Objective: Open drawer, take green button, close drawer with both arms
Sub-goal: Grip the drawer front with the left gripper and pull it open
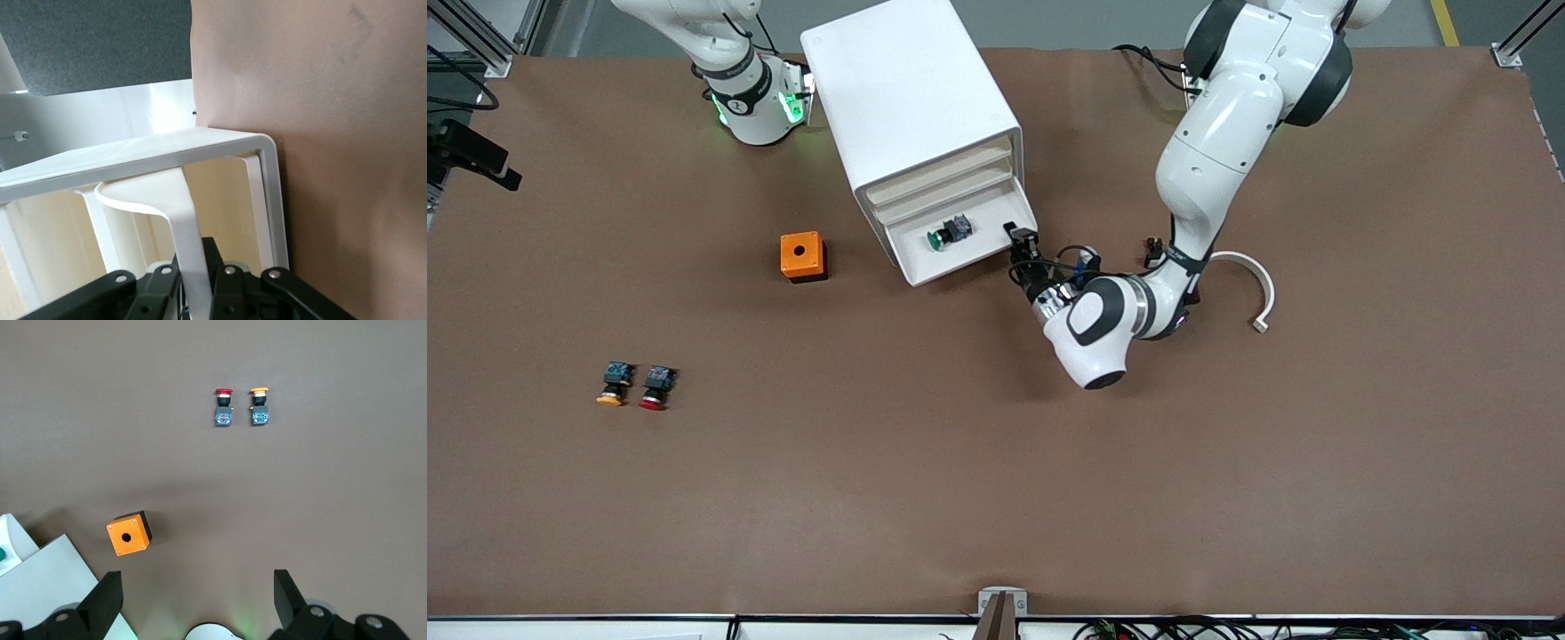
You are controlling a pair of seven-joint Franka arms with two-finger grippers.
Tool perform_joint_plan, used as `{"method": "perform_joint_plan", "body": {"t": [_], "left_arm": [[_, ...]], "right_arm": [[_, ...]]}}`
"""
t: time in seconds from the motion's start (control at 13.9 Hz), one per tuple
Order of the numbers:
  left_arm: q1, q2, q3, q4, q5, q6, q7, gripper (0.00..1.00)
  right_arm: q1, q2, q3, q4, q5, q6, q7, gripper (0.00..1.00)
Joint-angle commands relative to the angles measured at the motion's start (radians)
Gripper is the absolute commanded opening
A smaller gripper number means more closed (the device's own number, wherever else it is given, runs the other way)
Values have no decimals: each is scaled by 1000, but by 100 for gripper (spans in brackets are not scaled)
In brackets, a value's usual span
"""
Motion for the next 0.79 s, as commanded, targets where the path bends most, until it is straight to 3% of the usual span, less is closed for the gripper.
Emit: {"method": "perform_joint_plan", "body": {"t": [0.0,0.07,0.22,0.36,0.43,0.58,0.72], "left_arm": [[12,3,1,12,-25,-6,15,13],[11,4,2,13,-25,-4,15,15],[12,4,1,13,-25,2,15,31],[21,-2,2,15,-25,3,19,67],[30,-5,2,17,-23,2,25,100],[53,-11,2,20,-19,2,35,100],[81,-25,1,36,-17,2,89,100]], "right_arm": [[-13,110,3,49,-4,-1,-24,100],[-17,144,1,80,-8,0,-24,100],[-48,228,1,115,-11,3,-26,100],[-48,288,1,153,-14,3,-26,100],[-36,288,3,155,-30,5,-19,100],[-12,288,11,160,-41,-3,43,100],[48,288,12,160,-24,0,266,100]]}}
